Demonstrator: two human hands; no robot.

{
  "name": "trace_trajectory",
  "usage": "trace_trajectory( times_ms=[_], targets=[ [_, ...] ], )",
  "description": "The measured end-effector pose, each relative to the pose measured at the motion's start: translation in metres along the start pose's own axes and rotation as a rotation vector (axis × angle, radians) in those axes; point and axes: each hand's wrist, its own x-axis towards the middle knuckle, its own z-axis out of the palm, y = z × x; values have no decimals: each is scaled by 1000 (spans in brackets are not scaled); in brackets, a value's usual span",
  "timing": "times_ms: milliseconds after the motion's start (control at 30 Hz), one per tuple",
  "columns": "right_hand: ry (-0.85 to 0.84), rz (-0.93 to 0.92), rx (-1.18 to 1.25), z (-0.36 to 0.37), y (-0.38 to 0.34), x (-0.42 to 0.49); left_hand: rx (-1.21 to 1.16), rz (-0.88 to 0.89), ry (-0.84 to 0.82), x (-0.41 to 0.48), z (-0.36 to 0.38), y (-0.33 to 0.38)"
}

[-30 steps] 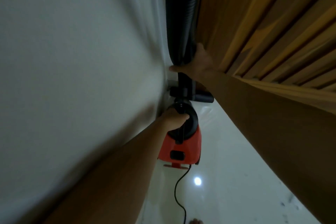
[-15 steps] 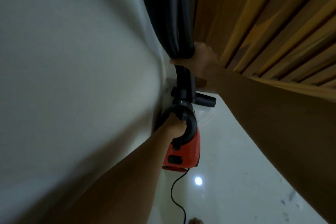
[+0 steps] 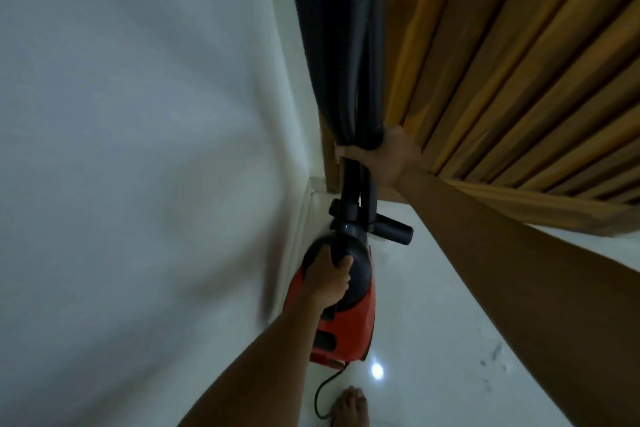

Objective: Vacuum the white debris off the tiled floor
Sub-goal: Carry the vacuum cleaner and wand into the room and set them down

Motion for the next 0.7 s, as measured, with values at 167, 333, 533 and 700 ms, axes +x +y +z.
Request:
trace_trajectory(
  times_ms=[167, 333, 533, 700],
  targets=[
    [68, 0, 4, -85, -78, -111, 45, 58, -2, -146, -8, 33],
    [166, -22, 2, -159, -142, -239, 49, 159, 35, -291, -3, 37],
    [203, -35, -39, -213, -193, -379, 56, 188, 42, -437, 16, 23],
    [190, -9, -50, -226, -206, -482, 39, 181, 32, -516, 47, -18]
  ],
)
